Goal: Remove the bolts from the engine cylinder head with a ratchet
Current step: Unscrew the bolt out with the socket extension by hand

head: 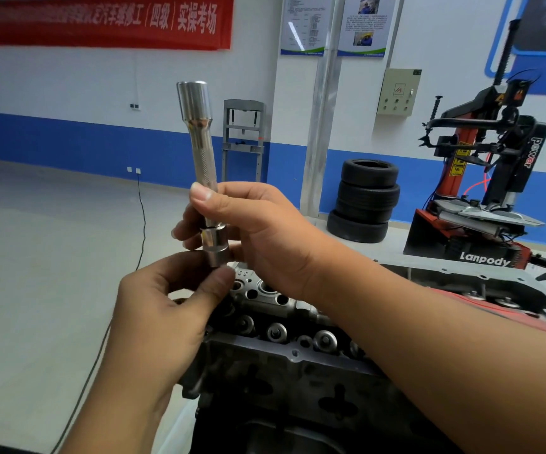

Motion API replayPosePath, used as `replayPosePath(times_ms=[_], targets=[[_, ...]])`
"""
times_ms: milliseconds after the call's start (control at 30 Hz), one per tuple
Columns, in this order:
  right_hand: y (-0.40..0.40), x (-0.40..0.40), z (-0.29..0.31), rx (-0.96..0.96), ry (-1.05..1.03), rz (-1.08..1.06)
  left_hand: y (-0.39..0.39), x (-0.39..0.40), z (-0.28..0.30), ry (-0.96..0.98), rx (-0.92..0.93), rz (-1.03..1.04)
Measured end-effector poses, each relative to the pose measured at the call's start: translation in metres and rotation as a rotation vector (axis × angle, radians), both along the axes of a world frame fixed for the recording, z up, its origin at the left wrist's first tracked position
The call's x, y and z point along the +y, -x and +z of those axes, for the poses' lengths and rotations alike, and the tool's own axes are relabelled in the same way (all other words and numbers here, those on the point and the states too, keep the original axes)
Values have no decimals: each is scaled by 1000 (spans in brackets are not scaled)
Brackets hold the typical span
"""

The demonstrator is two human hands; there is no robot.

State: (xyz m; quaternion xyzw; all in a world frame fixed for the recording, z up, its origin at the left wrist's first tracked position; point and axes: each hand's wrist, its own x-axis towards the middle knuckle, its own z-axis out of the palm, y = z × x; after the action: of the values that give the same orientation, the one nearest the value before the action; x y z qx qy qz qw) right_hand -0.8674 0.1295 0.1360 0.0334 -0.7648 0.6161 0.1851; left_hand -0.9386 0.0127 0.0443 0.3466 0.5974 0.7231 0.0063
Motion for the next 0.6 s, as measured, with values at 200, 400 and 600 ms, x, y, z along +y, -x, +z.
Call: replayPosePath(times_ms=[200, 400, 600], targets=[[0, 0, -1, -3, 3, 15, 0, 4, -1, -23, 1, 52], [0, 1, -1, -2, -18, -2, -1, 0, 1, -1, 26, -122], [0, 1, -1, 0, -21, 9, 0, 4, 0, -52, -1, 91]])
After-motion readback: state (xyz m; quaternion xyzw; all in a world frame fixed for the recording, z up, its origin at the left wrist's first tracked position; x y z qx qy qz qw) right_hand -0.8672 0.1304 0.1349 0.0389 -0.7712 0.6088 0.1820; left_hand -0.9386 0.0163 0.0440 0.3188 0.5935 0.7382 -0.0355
